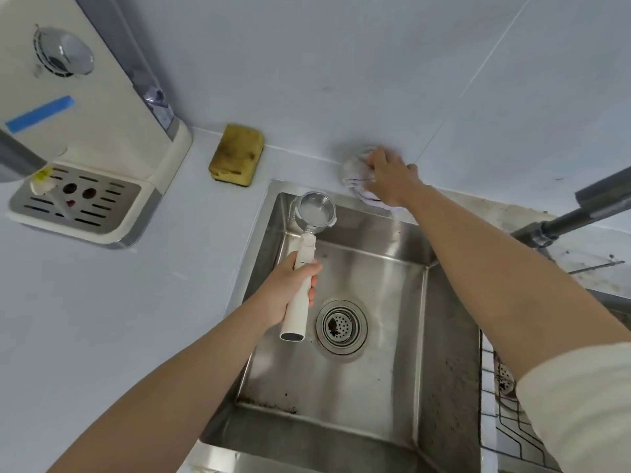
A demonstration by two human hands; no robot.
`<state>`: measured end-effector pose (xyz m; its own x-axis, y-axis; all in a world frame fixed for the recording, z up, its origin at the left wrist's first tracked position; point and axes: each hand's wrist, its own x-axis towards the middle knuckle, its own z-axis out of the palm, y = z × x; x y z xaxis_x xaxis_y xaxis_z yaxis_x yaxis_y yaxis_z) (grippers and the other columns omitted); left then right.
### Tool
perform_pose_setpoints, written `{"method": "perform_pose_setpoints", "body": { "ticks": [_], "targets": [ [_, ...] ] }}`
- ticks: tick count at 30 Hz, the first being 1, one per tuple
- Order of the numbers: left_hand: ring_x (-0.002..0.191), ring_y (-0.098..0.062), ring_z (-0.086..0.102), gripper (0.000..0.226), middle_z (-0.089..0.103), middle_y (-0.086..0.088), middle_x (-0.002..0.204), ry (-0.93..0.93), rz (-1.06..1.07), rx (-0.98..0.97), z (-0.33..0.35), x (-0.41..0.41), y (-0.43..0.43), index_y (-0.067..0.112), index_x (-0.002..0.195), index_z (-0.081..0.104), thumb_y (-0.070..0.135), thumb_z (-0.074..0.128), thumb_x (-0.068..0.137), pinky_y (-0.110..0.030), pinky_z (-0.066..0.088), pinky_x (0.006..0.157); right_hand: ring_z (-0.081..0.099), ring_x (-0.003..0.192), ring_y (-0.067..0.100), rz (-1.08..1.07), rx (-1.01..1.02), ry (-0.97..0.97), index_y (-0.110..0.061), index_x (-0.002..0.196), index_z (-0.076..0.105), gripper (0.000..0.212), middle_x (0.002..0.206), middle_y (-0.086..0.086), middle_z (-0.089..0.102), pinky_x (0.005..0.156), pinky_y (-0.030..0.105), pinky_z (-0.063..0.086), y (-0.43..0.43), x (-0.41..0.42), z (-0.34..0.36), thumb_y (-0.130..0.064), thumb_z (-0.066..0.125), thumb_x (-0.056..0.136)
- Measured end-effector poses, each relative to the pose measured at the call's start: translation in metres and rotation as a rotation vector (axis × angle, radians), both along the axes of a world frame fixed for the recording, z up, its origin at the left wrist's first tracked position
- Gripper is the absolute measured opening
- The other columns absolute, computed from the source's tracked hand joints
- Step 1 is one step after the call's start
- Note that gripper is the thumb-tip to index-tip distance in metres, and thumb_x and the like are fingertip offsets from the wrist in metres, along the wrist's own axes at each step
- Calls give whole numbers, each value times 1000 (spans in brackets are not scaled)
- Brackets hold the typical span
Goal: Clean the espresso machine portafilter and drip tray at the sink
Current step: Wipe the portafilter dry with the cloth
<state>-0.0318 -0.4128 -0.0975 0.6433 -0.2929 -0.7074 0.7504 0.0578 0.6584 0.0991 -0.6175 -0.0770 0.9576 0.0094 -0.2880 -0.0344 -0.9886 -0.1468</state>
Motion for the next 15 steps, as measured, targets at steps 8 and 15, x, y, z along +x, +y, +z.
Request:
{"method": "perform_pose_setpoints", "body": {
  "ticks": [8, 15],
  "targets": [
    [38, -9, 43, 9, 46, -1, 61, -40, -46, -1, 8, 4, -5, 17, 85, 49, 13, 55, 91, -19, 39, 41, 11, 141, 24, 8, -116, 48, -30, 146, 13, 53, 152, 3, 17, 110, 54, 11, -8, -14, -19, -39, 29, 97],
    [36, -8, 42, 9, 47, -2, 63, -74, -63, -15, 30, -5, -7, 15, 87, 49, 8, 54, 89, -17, 39, 40, -12, 145, 20, -217, 278, 79, -27, 147, -13, 76, 158, -1, -12, 114, 51, -2, 4, -48, 22, -54, 33, 93]
  ]
}}
